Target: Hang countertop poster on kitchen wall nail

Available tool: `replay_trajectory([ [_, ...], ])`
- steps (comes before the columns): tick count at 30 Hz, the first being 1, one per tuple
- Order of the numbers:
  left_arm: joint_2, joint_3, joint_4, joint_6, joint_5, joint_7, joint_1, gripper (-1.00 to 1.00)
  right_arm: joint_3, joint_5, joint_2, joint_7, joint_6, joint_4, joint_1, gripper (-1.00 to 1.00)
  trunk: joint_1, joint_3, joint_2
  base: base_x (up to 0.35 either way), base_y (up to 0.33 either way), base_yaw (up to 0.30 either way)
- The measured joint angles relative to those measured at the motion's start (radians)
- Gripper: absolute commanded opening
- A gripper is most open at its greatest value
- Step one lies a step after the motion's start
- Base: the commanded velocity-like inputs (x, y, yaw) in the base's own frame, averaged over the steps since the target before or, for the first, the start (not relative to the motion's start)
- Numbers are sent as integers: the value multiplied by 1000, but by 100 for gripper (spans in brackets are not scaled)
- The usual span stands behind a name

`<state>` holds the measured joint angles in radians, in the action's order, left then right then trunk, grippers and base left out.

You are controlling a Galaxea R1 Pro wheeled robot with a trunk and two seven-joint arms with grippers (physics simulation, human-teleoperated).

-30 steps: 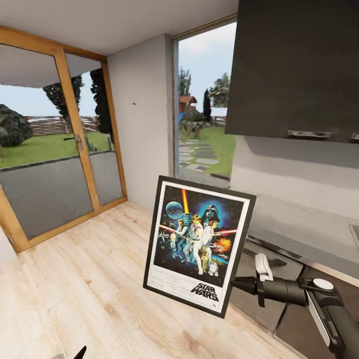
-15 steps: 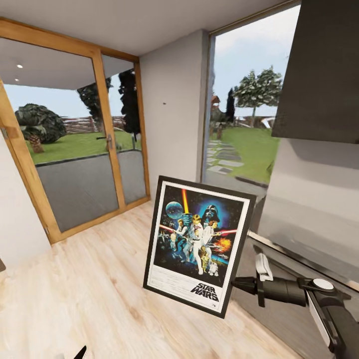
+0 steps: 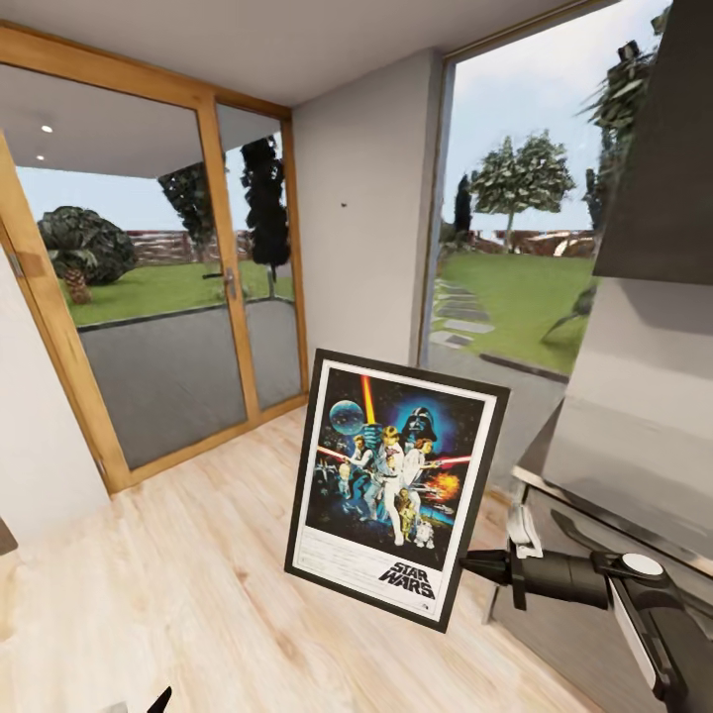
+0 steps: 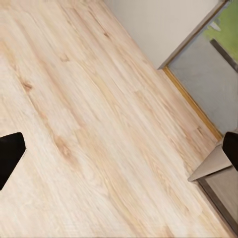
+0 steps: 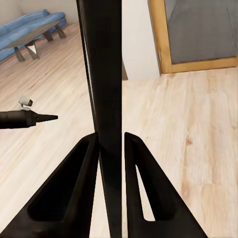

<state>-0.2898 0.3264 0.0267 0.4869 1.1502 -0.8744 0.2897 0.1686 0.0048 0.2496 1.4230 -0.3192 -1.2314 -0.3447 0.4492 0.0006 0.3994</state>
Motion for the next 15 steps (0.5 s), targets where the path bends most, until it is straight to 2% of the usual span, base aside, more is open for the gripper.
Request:
replay_trajectory([
  [15,0,0,0,0,1,0,0,100,0,0,0,0,0,0,0,-100,0,0,0,244,271,0],
])
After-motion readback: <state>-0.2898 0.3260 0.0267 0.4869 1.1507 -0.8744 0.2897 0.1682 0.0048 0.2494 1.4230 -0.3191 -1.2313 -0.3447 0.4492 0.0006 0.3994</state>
